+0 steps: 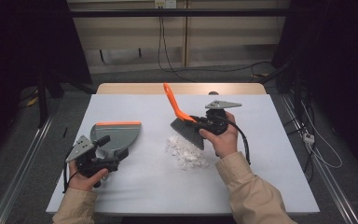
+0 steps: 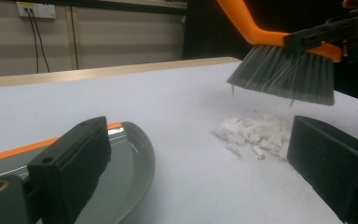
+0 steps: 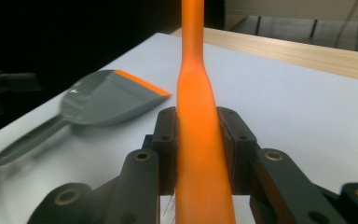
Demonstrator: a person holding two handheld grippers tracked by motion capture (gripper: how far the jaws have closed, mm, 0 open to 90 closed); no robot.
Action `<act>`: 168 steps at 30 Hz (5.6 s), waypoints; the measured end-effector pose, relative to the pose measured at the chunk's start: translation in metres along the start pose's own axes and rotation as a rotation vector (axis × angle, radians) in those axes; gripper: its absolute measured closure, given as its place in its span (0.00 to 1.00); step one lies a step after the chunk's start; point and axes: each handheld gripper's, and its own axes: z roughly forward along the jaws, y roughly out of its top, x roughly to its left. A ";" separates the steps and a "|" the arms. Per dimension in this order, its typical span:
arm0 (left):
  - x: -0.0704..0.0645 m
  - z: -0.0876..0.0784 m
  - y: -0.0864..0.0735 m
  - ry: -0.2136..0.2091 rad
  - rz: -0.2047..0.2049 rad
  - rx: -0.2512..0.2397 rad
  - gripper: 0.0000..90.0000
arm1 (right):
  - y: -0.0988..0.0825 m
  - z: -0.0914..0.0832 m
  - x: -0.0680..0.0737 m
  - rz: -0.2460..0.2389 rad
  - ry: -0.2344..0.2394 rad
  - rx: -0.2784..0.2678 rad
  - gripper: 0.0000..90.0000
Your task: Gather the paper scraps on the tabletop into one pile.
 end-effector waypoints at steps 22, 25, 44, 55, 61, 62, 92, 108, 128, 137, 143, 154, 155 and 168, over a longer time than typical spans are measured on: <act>0.000 0.001 0.000 0.003 0.004 0.005 0.06 | -0.035 0.004 -0.031 -0.085 -0.170 0.144 0.79; -0.001 0.000 0.000 0.003 0.006 0.002 0.06 | -0.033 0.003 -0.024 -0.102 -0.183 0.193 0.77; -0.003 0.001 0.001 -0.004 0.018 0.004 0.06 | -0.023 0.006 -0.002 -0.138 -0.261 0.476 0.80; -0.005 0.000 0.002 -0.004 0.018 0.000 0.06 | -0.033 0.016 0.017 -0.115 -0.281 0.340 0.80; -0.004 -0.001 0.002 -0.003 0.018 -0.002 0.06 | -0.031 0.023 0.024 -0.136 -0.236 0.324 0.80; -0.003 -0.001 0.002 -0.002 0.016 -0.003 0.06 | -0.030 0.022 0.025 -0.163 -0.240 0.327 0.80; 0.004 -0.005 0.000 0.032 -0.004 0.001 0.06 | -0.008 0.055 -0.004 -0.556 0.178 0.362 0.80; 0.003 -0.006 0.002 0.029 0.000 0.001 0.06 | -0.001 0.026 -0.003 -0.489 0.154 0.282 0.80; 0.006 -0.016 -0.003 0.058 -0.002 0.023 0.06 | -0.025 0.029 -0.024 -0.420 0.015 0.273 0.80; 0.006 -0.015 -0.005 0.053 -0.010 0.049 0.05 | -0.027 0.018 -0.003 -0.439 0.085 0.252 0.80; 0.006 -0.013 -0.007 0.045 -0.011 0.081 0.04 | -0.022 0.005 -0.010 -0.346 0.021 0.196 0.80; 0.005 -0.016 -0.008 0.047 -0.020 0.097 0.04 | -0.022 0.004 -0.014 -0.302 -0.046 0.169 0.80; 0.005 -0.017 -0.008 0.048 -0.025 0.097 0.04 | -0.022 0.005 -0.015 -0.293 -0.050 0.159 0.80; 0.006 -0.021 -0.013 0.067 -0.036 0.129 0.05 | -0.026 -0.002 -0.011 -0.192 -0.079 0.142 0.80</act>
